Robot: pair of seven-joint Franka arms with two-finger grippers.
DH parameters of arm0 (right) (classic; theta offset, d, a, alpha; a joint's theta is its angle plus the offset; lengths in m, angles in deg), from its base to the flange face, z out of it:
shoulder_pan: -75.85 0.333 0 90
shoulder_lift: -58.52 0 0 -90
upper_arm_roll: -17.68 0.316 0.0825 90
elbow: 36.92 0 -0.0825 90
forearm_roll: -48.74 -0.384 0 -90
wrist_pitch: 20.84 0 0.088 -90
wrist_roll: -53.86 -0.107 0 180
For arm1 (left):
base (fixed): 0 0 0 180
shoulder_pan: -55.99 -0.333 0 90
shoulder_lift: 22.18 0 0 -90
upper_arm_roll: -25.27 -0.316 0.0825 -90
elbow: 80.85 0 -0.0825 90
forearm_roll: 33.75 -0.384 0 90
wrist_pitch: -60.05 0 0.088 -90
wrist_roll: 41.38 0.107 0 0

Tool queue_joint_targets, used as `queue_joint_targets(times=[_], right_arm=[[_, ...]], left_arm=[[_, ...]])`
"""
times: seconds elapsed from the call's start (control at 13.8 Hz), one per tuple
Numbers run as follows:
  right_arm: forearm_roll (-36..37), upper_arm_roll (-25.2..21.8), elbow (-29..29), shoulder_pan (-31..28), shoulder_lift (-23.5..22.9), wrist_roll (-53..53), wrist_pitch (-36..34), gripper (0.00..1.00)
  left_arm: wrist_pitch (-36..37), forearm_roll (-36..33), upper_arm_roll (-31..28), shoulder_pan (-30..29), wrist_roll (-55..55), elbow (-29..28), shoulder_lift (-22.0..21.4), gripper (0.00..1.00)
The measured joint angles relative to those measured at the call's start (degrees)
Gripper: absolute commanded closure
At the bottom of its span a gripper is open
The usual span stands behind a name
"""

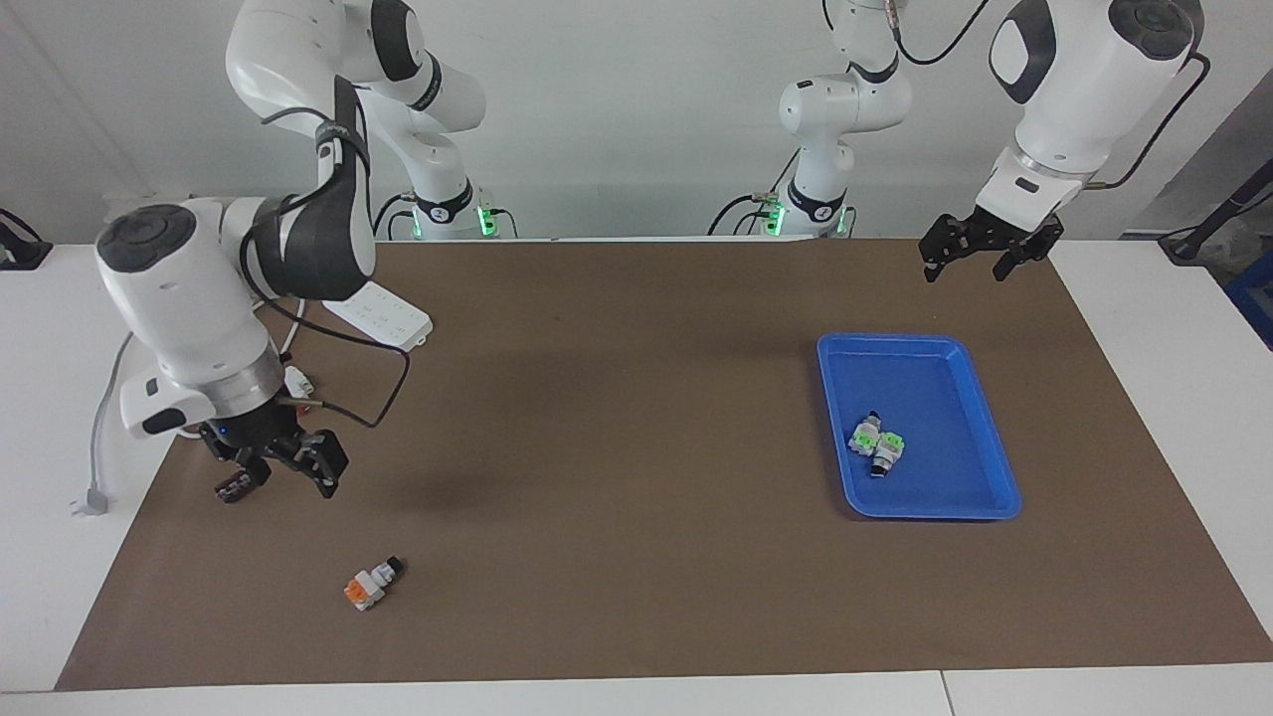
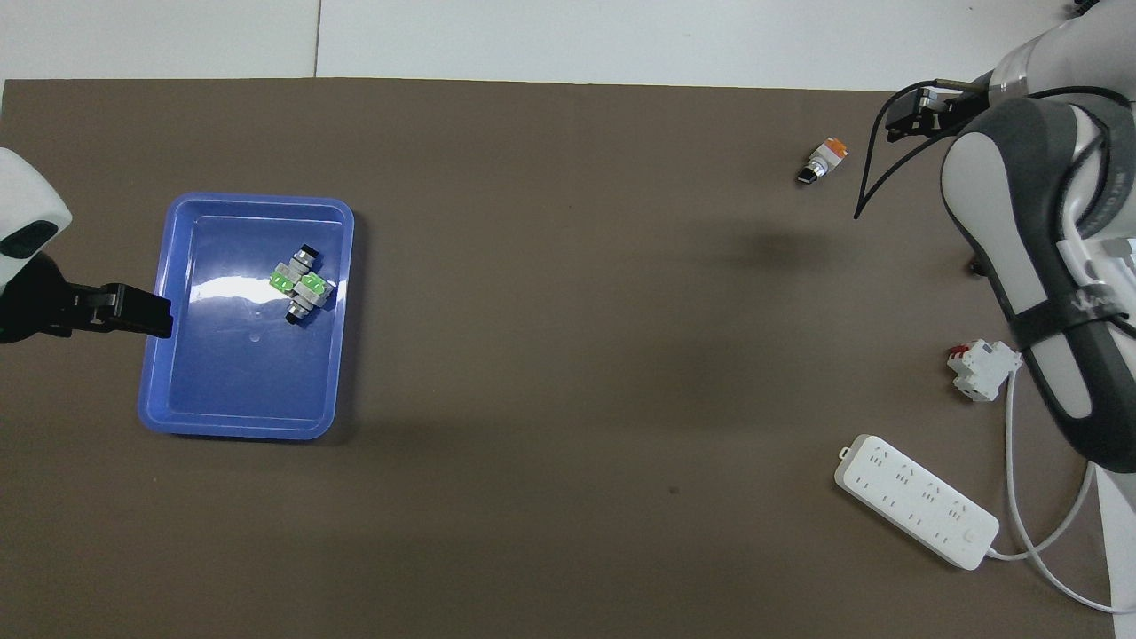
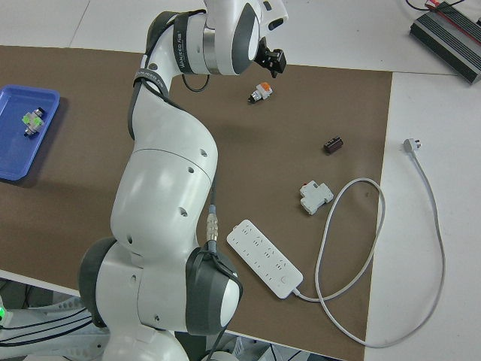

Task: Turn and place switch with both arms
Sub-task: 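Grasp the orange switch module with the right gripper, then carry the switch toward center while the left gripper reaches toward it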

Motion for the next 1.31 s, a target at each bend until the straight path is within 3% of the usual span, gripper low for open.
queue_joint_targets(times=[0.44, 0.94, 1.16, 1.31], right_arm=[[1.7, -0.8, 5.8, 0.0, -13.7, -5.7, 10.9, 0.10], [2.0, -0.7, 6.7, 2.4, -18.9, -18.9, 15.2, 0.12], [2.1, -0.7, 6.7, 2.3, -20.6, -19.8, 16.7, 0.96], [2.1, -0.8, 7.0, 2.3, -20.4, -19.8, 16.6, 1.00]], left_arm=[[0.0, 0.0, 0.0, 0.0, 0.0, 0.0, 0.0, 0.00], [0.0, 0.0, 0.0, 0.0, 0.0, 0.0, 0.0, 0.00], [0.0, 0.0, 0.0, 0.0, 0.0, 0.0, 0.0, 0.00], [0.0, 0.0, 0.3, 0.0, 0.0, 0.0, 0.0, 0.00]])
